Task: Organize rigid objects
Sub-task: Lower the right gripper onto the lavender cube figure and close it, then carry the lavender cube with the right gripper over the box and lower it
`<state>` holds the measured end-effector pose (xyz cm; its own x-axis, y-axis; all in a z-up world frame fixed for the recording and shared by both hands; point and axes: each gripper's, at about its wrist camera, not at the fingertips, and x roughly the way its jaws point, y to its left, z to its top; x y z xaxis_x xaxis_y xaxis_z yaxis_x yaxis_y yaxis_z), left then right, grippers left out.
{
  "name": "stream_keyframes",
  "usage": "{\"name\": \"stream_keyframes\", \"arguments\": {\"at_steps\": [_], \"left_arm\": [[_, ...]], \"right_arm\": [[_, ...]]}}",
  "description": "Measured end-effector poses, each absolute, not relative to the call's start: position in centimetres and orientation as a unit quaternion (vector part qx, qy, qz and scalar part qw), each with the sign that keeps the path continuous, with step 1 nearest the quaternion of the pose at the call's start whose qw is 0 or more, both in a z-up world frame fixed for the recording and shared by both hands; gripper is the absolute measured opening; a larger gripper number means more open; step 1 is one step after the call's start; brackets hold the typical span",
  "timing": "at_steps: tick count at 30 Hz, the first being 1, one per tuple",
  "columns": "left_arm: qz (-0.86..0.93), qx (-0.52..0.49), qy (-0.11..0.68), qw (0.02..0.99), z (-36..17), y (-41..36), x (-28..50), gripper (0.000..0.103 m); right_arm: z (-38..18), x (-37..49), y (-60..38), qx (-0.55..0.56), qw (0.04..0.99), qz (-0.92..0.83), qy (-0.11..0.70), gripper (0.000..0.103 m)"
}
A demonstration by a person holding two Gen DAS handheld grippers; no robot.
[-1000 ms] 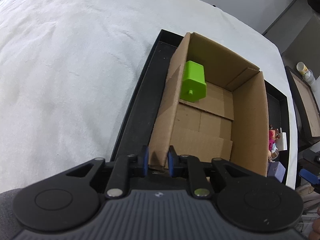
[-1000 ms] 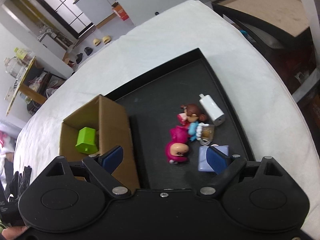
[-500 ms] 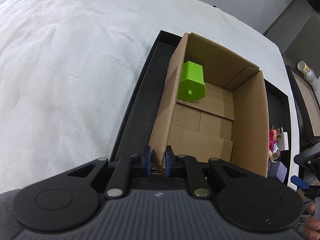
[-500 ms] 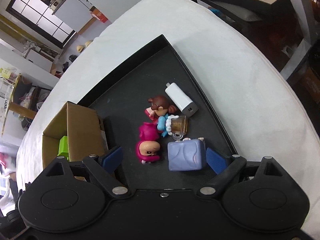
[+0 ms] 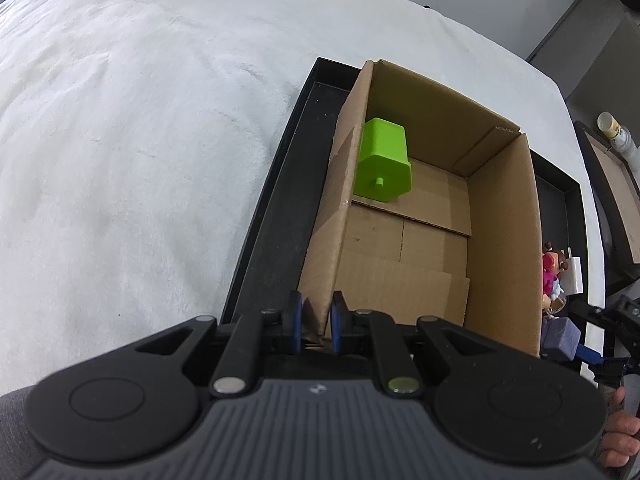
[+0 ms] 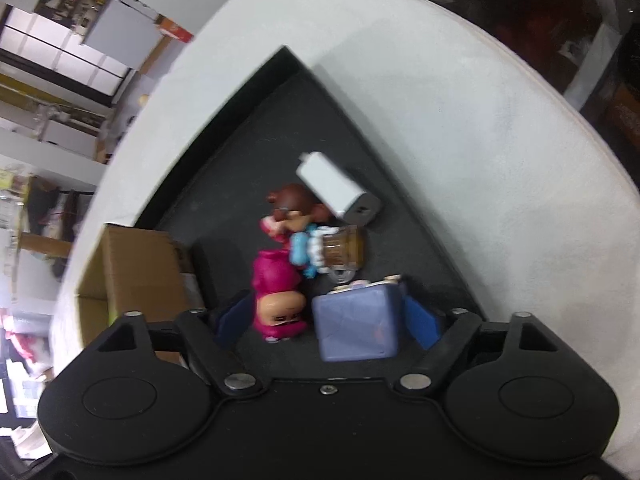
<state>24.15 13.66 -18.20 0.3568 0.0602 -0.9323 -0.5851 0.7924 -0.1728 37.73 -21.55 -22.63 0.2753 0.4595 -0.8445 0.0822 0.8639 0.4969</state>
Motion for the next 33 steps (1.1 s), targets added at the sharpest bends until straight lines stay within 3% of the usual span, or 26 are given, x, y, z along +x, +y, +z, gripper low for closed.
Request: {"name": "stream_keyframes", "arguments": {"at_steps": [2,5,13,33], "left_arm": [[0.206,-0.249,0.529,0.785,-18.3,13.7,24.2,0.013],[0.207,-0.248,0.530,0.784,-18.4,13.6,24.3,0.013],[0.201,-0.253,0.531,0.783,-18.4,13.9,24.3,0.013],[0.187,-0.262,0.527,0.787,-18.4,14.4,23.9,0.014]], "right_arm": [[-23.0,37.9,-21.2,0.206,0.770,0.109,0.593,0.070],[-23.5,37.9,-20.4,0.178,0.771,0.105,0.602,0.053],[-22.5,37.0,-19.4,0.130,0.784,0.114,0.597,0.047],[-15.3,34.4,-17.9,0.137,0.821,0.144,0.535,0.047]]}}
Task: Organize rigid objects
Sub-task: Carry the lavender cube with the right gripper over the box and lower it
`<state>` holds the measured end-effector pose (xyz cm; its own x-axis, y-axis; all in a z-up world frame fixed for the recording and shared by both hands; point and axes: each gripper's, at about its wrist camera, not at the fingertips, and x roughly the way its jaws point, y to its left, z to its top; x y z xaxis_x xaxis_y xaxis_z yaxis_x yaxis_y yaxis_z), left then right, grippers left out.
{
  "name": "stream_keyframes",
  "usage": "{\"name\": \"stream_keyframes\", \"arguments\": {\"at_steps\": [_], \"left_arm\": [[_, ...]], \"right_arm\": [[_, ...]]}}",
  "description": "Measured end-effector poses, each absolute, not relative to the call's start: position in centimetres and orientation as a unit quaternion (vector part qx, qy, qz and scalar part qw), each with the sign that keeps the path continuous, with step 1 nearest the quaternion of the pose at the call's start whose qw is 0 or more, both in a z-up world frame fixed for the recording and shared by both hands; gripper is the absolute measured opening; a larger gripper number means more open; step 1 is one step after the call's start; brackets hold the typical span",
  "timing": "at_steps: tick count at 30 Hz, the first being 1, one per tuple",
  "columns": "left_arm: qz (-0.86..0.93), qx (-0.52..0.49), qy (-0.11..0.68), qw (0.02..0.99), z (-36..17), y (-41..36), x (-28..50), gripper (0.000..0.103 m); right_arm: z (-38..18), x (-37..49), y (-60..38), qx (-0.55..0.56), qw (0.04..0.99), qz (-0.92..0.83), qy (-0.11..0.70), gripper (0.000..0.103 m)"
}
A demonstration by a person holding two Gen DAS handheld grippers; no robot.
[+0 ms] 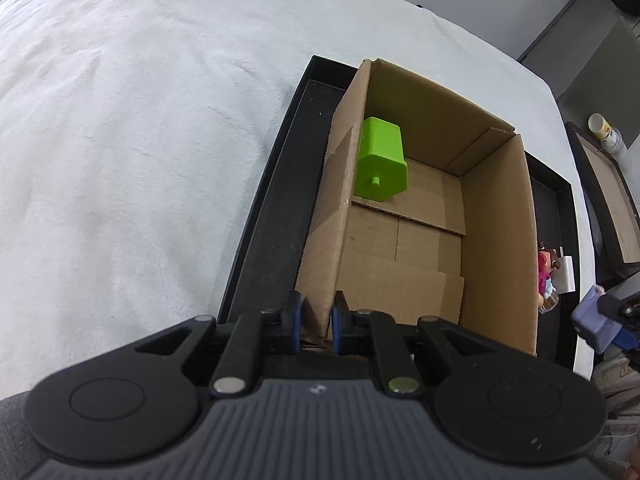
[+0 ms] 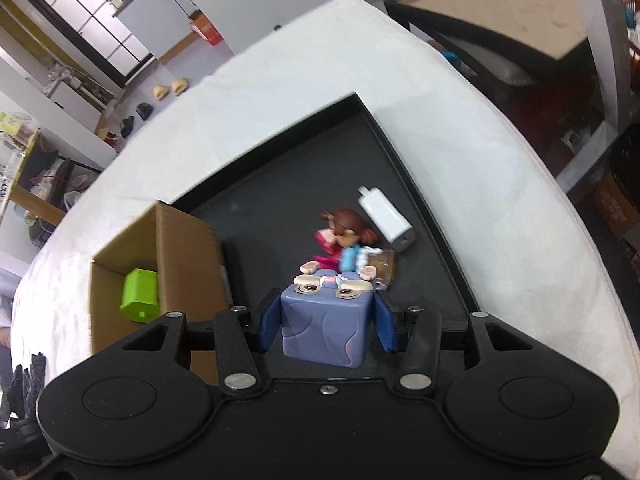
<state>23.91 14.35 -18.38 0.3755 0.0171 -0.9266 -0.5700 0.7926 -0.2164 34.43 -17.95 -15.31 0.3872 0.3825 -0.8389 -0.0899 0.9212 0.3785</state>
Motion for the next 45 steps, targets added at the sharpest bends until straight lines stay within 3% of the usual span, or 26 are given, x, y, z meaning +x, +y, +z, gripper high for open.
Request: {"name": "stream_keyframes", "arguments": {"at_steps": [16,45], "left_arm": [[0.175,-0.283,0.523,0.785,-18.7,15.3,23.5,0.014],[0.138,-0.319,0.512,0.786,-19.2,16.7,22.7,0.017]], "right_arm": [[-10.7,33.0,-13.3,0.121,0.840,0.181,0.496,0.047],[-11.5,32.1,-1.9,0.077,0.819,0.239,0.515,0.047]]}}
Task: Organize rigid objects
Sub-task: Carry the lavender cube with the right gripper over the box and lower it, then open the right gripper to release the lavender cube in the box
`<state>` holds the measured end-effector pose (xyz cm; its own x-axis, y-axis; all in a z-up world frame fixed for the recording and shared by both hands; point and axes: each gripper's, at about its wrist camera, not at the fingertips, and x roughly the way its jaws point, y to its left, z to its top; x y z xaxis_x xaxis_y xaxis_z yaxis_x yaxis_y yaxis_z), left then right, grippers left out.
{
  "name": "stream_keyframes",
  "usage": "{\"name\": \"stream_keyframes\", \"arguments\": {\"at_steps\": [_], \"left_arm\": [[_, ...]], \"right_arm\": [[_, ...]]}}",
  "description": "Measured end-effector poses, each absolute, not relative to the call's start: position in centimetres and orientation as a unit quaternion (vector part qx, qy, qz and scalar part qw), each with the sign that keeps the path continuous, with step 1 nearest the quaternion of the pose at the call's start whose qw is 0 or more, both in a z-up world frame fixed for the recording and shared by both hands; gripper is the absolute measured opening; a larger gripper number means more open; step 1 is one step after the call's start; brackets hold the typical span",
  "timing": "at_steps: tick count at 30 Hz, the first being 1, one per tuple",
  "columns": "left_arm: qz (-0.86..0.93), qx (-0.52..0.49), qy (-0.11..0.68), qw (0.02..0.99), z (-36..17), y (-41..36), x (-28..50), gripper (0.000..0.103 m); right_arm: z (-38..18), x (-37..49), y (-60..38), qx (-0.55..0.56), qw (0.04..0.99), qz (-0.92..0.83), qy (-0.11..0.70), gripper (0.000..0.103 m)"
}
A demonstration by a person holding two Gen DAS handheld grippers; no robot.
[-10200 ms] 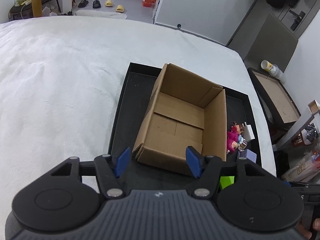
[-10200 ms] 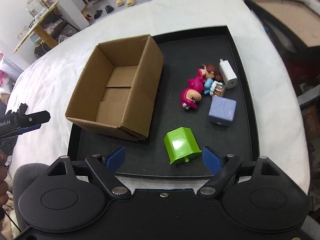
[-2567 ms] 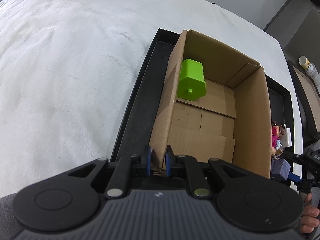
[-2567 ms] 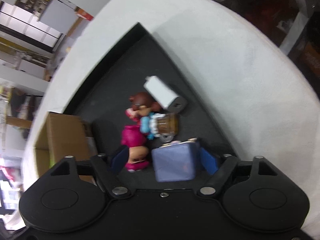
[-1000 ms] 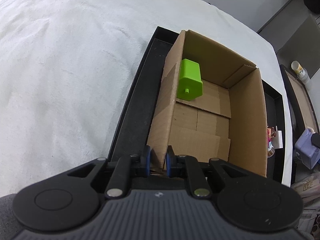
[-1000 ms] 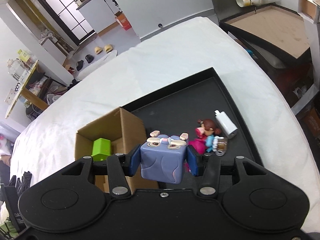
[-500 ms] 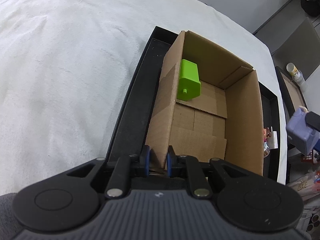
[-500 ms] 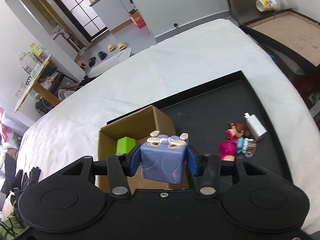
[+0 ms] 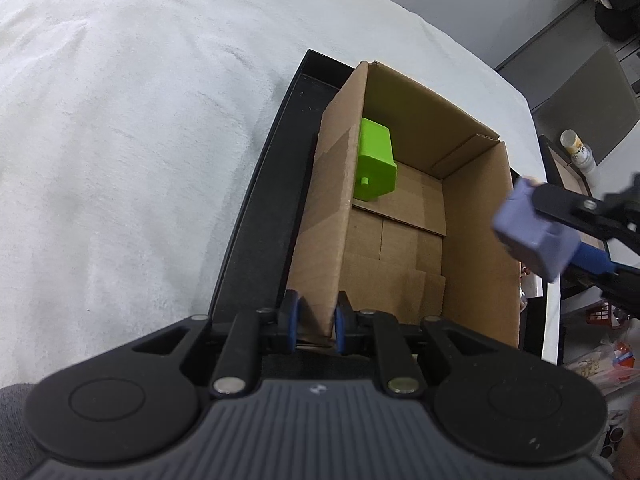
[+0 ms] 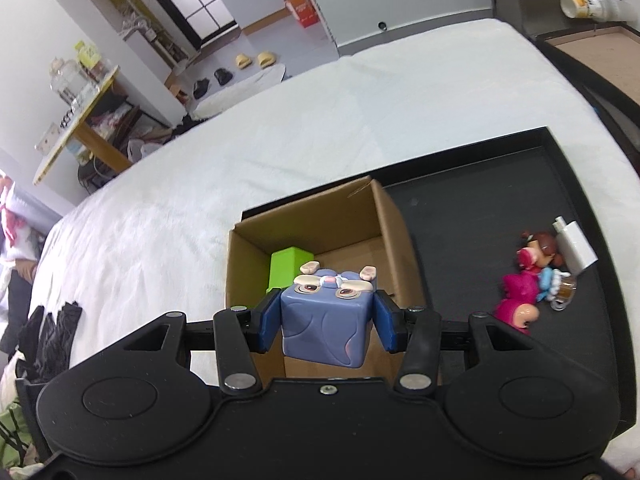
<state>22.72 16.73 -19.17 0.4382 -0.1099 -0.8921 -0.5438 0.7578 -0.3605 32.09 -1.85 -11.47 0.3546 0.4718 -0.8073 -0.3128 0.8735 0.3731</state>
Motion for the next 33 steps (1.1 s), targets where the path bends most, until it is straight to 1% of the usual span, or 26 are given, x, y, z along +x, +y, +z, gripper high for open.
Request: {"name": "stream_keyframes", "arguments": {"at_steps": [15,18,20,22,33], "left_arm": [[0.123,-0.328,0.518,0.780,-19.3,17.4,22.8,0.017],[0.122,-0.326,0.520,0.780,-19.4,17.5,23.0,0.017],[0.123,-0.325,0.522,0.779,-19.4,17.4,23.1,0.017],[0.126,-0.324,0.522,0.779,-19.4,17.3,23.1,0.017],[0.132,-0.317,0.522,0.781,-19.3,17.0,23.3,0.017]], "right_arm": [[-15.4,32.0,3.0,0.050,0.792,0.252,0.553,0.047],[-15.9,32.0,3.6,0.057,0.780,0.258,0.567,0.049],[-15.7,31.9,3.6,0.068,0.776,0.270,0.566,0.050],[-15.4,31.8,3.4,0.073,0.775,0.276,0.564,0.053],[-13.6,31.5,0.9,0.086,0.773,0.290,0.559,0.053]]}}
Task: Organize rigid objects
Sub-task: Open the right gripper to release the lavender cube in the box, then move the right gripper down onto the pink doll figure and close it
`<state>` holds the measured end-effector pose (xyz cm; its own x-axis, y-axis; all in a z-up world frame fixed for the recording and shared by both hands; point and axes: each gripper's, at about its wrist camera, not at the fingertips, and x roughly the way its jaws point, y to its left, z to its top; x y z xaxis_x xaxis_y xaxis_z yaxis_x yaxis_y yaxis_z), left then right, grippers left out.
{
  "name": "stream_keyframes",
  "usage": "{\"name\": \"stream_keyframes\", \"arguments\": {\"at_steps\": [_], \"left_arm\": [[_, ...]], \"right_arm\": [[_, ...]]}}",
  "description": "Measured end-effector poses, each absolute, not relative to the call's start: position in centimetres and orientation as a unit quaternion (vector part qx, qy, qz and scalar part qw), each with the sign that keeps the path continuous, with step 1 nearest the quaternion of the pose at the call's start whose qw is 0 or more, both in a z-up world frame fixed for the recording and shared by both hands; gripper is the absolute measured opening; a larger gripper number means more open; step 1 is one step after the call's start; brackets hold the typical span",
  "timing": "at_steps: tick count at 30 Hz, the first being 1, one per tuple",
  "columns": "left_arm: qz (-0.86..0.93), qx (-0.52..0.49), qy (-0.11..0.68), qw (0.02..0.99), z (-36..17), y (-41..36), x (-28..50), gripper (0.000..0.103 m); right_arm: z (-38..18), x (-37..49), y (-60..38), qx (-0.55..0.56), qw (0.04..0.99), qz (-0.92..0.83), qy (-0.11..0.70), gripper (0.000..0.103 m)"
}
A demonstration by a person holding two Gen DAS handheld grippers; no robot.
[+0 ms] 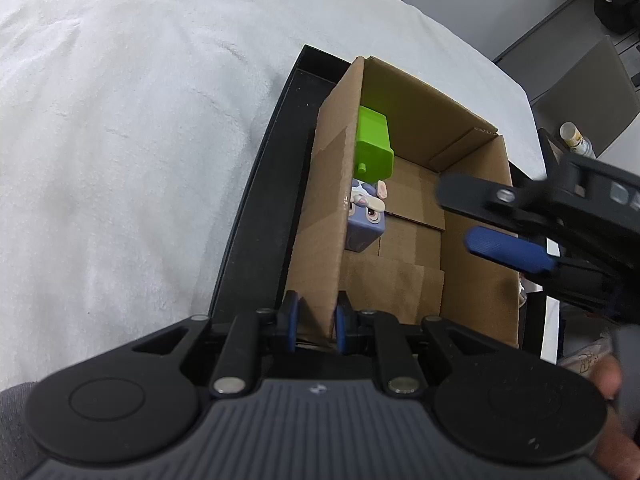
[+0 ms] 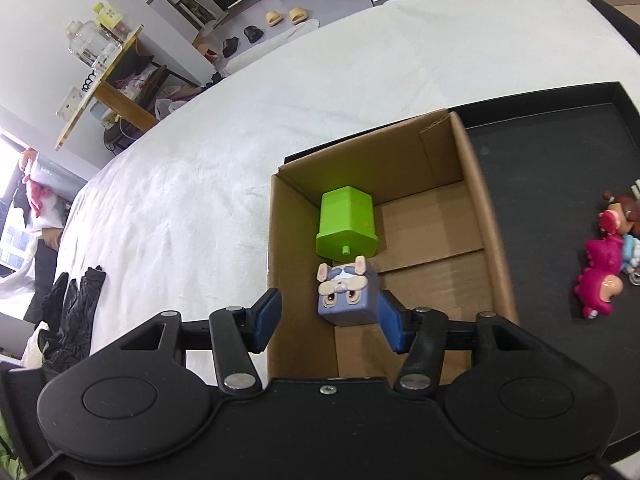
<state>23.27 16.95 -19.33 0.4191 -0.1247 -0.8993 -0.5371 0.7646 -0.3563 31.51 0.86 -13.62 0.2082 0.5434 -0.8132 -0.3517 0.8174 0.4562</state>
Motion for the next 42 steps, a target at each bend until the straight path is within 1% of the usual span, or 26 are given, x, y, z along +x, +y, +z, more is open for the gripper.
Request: {"name": "stream_keyframes", "arguments": {"at_steps": [5,8,17,26,42], "left_arm": [[0.137,-0.309,0.524,0.782,-19.1,16.6,23.4,0.017],[0.141,-0.307,0.523,0.782,-19.1,16.4,23.4,0.017],[0.149,-0.300,0.523,0.784,-19.1,16.3,23.5,0.016],[0.160,-0.295,0.522,0.784,-18.9,15.9,23.5,0.015],[0.168,-0.277,0.523,0.789,-18.7,15.4,23.6,0.014]], "right_arm": [[-12.6,31.5,-1.0,0.079,0.782,0.285,0.549,0.055],[-11.9,31.5,-2.5,0.079,0.789,0.282,0.541,0.059],[-11.1,32.0,-7.2,0.091,0.806,0.258,0.524,0.061],[-12.2,32.8,-12.5,0.115,0.815,0.220,0.524,0.062],[-14.8,33.6,-16.6,0.134,0.813,0.189,0.534,0.062]]}}
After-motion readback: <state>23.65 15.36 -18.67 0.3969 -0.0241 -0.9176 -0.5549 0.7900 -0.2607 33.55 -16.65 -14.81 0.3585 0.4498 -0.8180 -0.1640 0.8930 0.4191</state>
